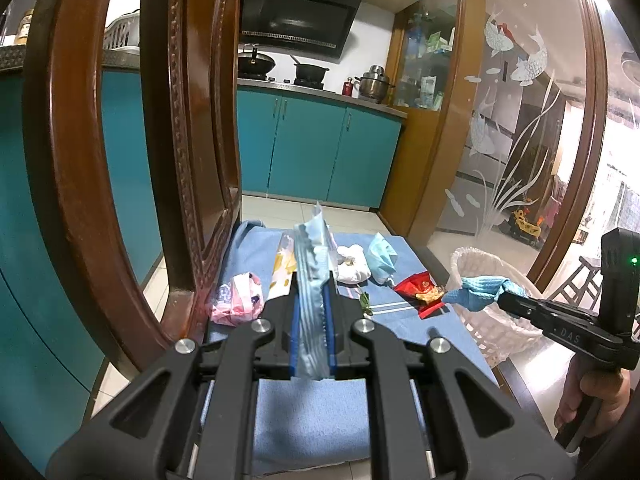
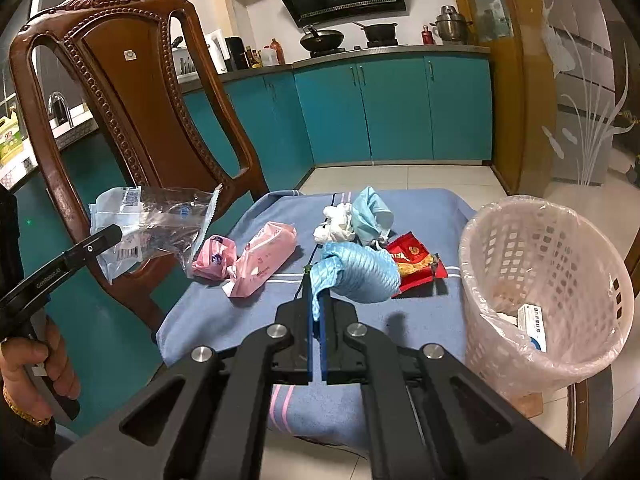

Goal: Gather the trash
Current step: 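Carry the light blue cloth over the wastebasket with the right tool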

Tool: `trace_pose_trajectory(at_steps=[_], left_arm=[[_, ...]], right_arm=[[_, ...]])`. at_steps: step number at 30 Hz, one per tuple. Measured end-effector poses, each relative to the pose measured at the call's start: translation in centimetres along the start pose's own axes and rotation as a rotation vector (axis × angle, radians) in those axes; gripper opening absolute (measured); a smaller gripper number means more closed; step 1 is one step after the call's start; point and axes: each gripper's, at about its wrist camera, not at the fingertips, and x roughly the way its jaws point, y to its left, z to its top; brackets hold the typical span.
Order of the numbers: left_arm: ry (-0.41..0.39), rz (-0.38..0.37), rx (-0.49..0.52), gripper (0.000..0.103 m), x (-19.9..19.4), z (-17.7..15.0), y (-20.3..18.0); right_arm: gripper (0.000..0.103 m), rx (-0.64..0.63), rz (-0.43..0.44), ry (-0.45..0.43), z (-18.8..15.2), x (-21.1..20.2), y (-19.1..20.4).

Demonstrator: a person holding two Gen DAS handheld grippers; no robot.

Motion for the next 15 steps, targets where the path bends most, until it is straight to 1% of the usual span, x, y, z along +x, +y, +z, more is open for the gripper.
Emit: trace_pose_trajectory(at_steps=[15], left_arm=[[0.016,-0.006,0.000,0.011,0.51,-0.49,-0.60]], right_arm=[[0.003,-0.001,-0.002,0.002,-0.14,0.02,-0.03]])
